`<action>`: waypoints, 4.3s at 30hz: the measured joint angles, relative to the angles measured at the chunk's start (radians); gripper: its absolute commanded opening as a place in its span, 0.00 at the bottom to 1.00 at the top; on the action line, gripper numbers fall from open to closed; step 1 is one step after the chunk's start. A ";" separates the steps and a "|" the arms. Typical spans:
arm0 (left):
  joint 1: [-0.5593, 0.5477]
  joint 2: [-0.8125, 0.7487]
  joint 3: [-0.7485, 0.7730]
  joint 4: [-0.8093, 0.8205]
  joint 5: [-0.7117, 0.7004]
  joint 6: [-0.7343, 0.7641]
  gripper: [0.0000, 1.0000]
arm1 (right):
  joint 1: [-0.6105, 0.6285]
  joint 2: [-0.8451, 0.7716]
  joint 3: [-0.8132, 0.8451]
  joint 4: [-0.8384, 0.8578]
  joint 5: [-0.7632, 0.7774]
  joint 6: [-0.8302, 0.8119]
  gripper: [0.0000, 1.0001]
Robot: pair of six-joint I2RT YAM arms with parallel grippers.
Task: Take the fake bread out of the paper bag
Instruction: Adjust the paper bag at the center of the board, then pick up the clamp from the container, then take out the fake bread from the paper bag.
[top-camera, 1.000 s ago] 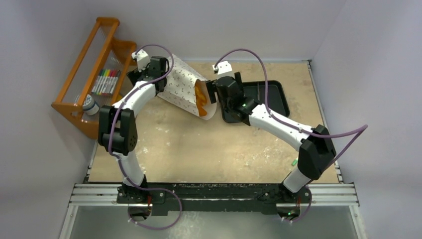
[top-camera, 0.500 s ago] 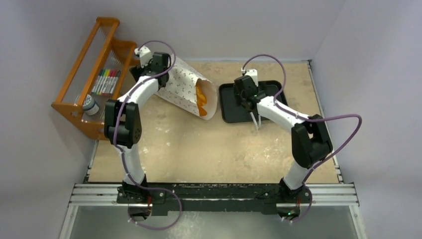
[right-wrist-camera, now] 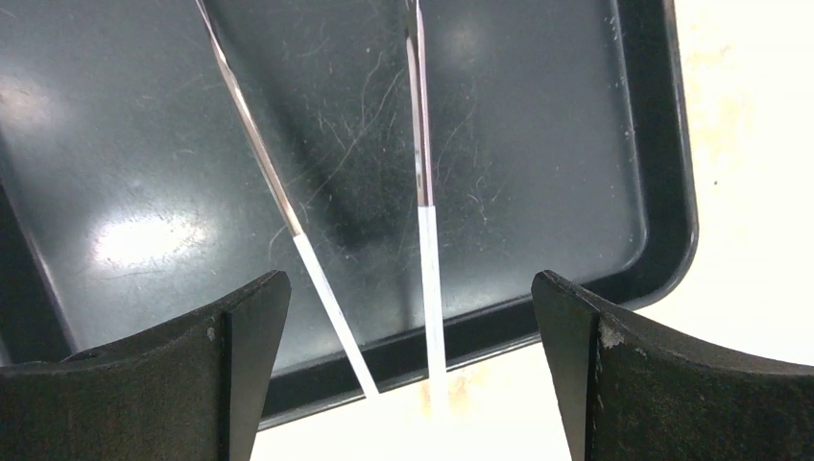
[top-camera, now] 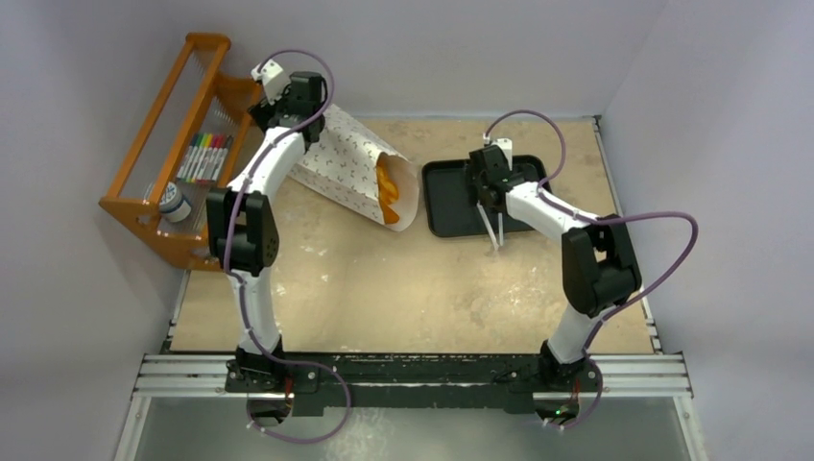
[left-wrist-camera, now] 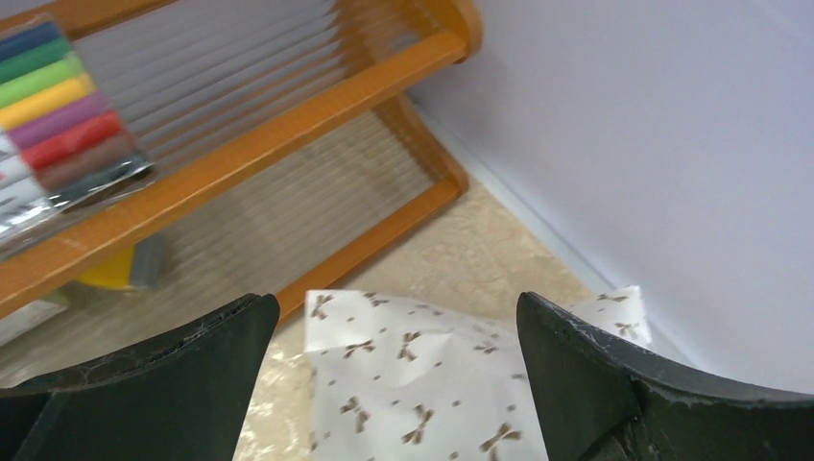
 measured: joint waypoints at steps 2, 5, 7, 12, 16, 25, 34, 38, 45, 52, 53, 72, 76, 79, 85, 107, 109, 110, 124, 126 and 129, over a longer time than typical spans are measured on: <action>0.000 0.034 0.045 0.000 0.011 -0.010 1.00 | -0.009 0.005 -0.012 0.000 -0.017 0.001 1.00; 0.000 0.089 0.103 -0.001 0.035 -0.016 1.00 | -0.023 0.009 -0.026 0.000 -0.038 0.001 1.00; 0.000 0.130 0.137 -0.001 0.051 -0.018 1.00 | -0.033 0.013 -0.029 0.000 -0.056 0.000 1.00; 0.000 0.195 0.177 -0.012 0.076 -0.017 1.00 | -0.043 0.022 -0.029 0.007 -0.094 -0.001 1.00; 0.000 0.216 0.188 -0.017 0.087 -0.014 1.00 | -0.044 0.038 -0.030 0.017 -0.122 -0.007 1.00; 0.000 0.216 0.205 -0.016 0.093 0.029 0.99 | -0.045 0.060 -0.035 0.037 -0.170 -0.014 0.89; 0.000 0.216 0.151 0.012 0.120 0.043 0.99 | -0.047 0.111 -0.037 0.050 -0.191 -0.020 0.58; 0.000 0.216 0.127 0.039 0.130 0.043 0.99 | -0.048 0.111 -0.040 0.054 -0.205 -0.023 0.45; 0.000 0.198 0.063 0.076 0.137 0.042 0.99 | -0.048 0.099 -0.057 0.075 -0.206 -0.030 0.41; 0.000 0.159 -0.007 0.108 0.137 0.043 1.00 | -0.043 0.043 -0.079 0.088 -0.205 -0.037 0.41; -0.001 0.157 -0.014 0.113 0.137 0.043 1.00 | -0.039 0.031 -0.079 0.091 -0.203 -0.039 0.40; -0.001 0.133 -0.066 0.148 0.137 0.043 1.00 | 0.230 -0.290 -0.150 -0.056 -0.101 0.018 0.41; -0.001 0.132 -0.068 0.148 0.137 0.043 1.00 | 0.265 -0.352 -0.179 -0.102 -0.077 0.053 0.41; -0.001 0.131 -0.068 0.147 0.137 0.043 1.00 | 0.318 -0.388 -0.199 -0.143 -0.066 0.078 0.41; -0.001 0.131 -0.068 0.142 0.137 0.043 1.00 | 0.463 -0.448 -0.214 -0.213 -0.048 0.127 0.41; -0.001 0.092 -0.125 0.129 0.131 0.042 1.00 | 0.667 -0.339 -0.229 -0.190 -0.050 0.069 0.42; -0.001 0.091 -0.130 0.132 0.130 0.042 1.00 | 0.668 -0.321 -0.229 -0.174 -0.051 0.049 0.42; -0.001 0.090 -0.133 0.134 0.130 0.041 1.00 | 0.667 -0.315 -0.229 -0.166 -0.051 0.041 0.41; 0.010 0.066 -0.187 0.168 0.130 0.038 1.00 | 0.595 -0.226 -0.227 -0.051 -0.059 -0.109 0.41; 0.014 0.065 -0.189 0.170 0.132 0.038 1.00 | 0.593 -0.209 -0.223 -0.046 -0.072 -0.130 0.41; 0.022 0.065 -0.190 0.172 0.138 0.038 1.00 | 0.594 -0.187 -0.209 -0.045 -0.094 -0.154 0.41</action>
